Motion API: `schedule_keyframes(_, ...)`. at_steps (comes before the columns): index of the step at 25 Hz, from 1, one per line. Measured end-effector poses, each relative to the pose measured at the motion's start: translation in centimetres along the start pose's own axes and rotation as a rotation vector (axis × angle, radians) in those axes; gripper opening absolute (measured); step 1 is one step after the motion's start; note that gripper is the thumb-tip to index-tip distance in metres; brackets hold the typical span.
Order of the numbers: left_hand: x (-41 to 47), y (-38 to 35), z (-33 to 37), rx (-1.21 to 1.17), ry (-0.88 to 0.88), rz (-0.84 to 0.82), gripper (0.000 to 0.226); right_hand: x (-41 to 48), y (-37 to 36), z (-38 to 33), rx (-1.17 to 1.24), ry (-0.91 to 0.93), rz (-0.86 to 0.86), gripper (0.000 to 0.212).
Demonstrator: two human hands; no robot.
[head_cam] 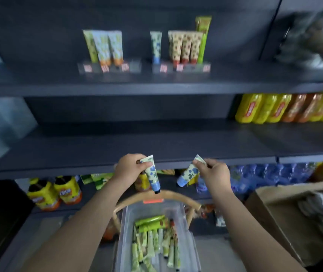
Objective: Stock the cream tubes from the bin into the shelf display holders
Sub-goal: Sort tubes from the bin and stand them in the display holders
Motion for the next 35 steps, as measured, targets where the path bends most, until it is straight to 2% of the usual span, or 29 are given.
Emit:
schedule_keyframes(7, -0.8, 8.7, 10.5, 0.025, -0.087, 0.133, 0.020, 3.0, 5.0, -11.4, 0.043, 0.246, -0.190, 0.023)
schedule_keyframes(13, -0.4, 15.0, 17.1, 0.064, -0.178, 0.160, 0.011, 5.5, 6.8, -19.6, 0.162, 0.299, -0.302, 0.018)
schedule_keyframes(16, 1.2, 17.8, 19.2, 0.089, -0.243, 0.156, 0.015, 7.9, 6.6, -24.0, 0.166, 0.350, -0.349, 0.020)
schedule_keyframes(20, 5.8, 21.8, 20.0, 0.064, -0.281, 0.219, 0.024, 11.6, 4.7, -29.6, -0.030, 0.462, -0.391, 0.018)
schedule_keyframes(26, 15.0, 26.4, 20.0, -0.050, -0.389, 0.323, 0.021, 18.0, 0.4, -36.0, -0.124, 0.544, -0.370, 0.013)
schedule_keyframes(35, 25.9, 25.2, 17.9, -0.148, -0.365, 0.428, 0.013, 27.4, -5.2, -40.3, -0.254, 0.606, -0.350, 0.016)
Point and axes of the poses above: each hand's wrist, its own x-axis towards the middle knuckle, its own y-axis out of the back of the hand, z = x × y, the point moved 5 cm from there along x, towards the middle knuckle, and after that the axes turned 9 degrees about x, right-handed, at the moved point
